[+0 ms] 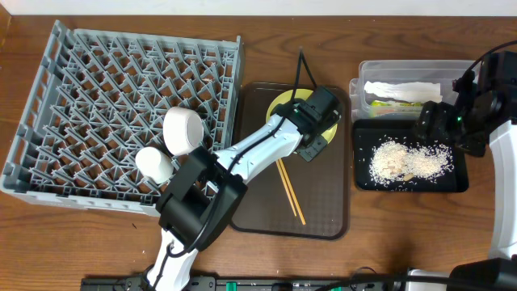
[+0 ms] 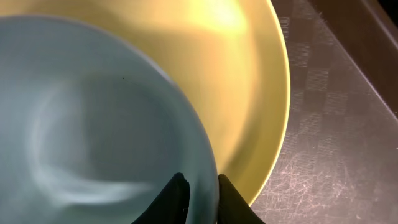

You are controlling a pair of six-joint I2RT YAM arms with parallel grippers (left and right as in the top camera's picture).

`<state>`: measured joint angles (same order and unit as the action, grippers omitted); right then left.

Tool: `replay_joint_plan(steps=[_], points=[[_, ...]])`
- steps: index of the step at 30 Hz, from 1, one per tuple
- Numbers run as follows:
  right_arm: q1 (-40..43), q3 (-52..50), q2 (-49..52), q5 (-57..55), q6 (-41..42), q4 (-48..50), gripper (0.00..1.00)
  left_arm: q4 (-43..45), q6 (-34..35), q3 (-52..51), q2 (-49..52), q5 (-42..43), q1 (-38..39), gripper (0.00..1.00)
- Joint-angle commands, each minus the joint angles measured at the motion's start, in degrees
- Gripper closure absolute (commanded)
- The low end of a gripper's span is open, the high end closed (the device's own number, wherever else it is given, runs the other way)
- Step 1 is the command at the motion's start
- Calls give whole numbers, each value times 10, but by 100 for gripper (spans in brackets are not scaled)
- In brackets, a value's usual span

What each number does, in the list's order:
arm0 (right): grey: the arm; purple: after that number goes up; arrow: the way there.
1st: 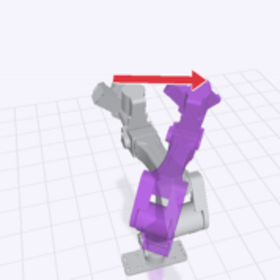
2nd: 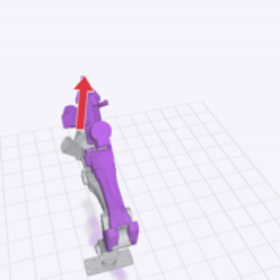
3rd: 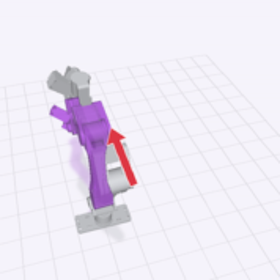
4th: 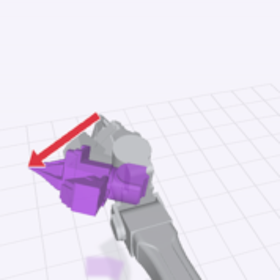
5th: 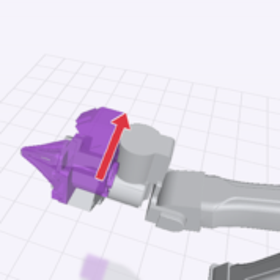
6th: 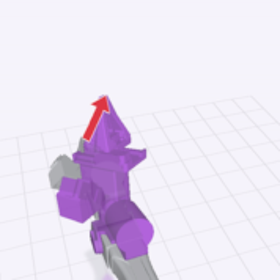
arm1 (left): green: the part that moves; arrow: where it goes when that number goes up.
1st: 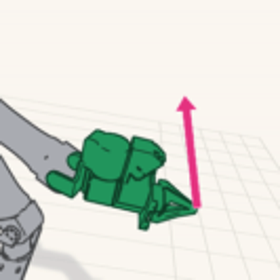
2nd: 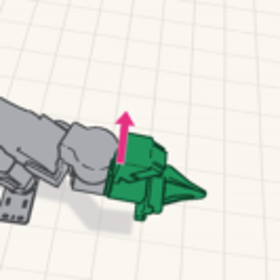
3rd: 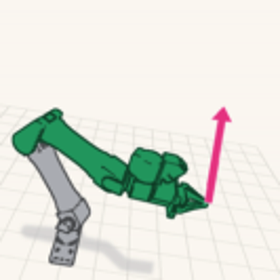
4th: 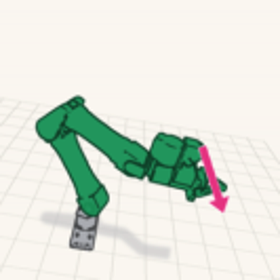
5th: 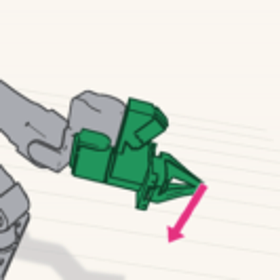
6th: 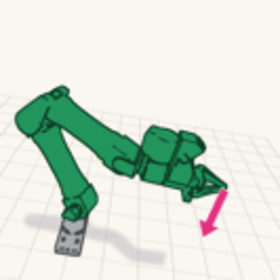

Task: Sort waste into correct bins and load items into the dishwasher
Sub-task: 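Grasp the light-blue bowl from the yellow plate with the left gripper, then place the light-blue bowl into the dish rack with the left gripper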

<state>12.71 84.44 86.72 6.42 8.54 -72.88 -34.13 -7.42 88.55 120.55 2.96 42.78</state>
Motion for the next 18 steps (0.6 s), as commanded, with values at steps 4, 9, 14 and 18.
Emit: replay_joint_plan(steps=[4, 9, 14, 18], points=[[4, 10, -10, 1, 5, -2, 14, -3, -5, -3, 3, -26, 2, 92], [4, 10, -10, 1, 5, -4, 14, -21, -5, 8, -9, -26, 2, 92], [4, 10, -10, 1, 4, -4, 14, -28, -5, 19, -61, -26, -5, 93], [4, 10, -10, 1, 4, -5, 14, -27, -5, 19, -131, -25, -27, 92]])
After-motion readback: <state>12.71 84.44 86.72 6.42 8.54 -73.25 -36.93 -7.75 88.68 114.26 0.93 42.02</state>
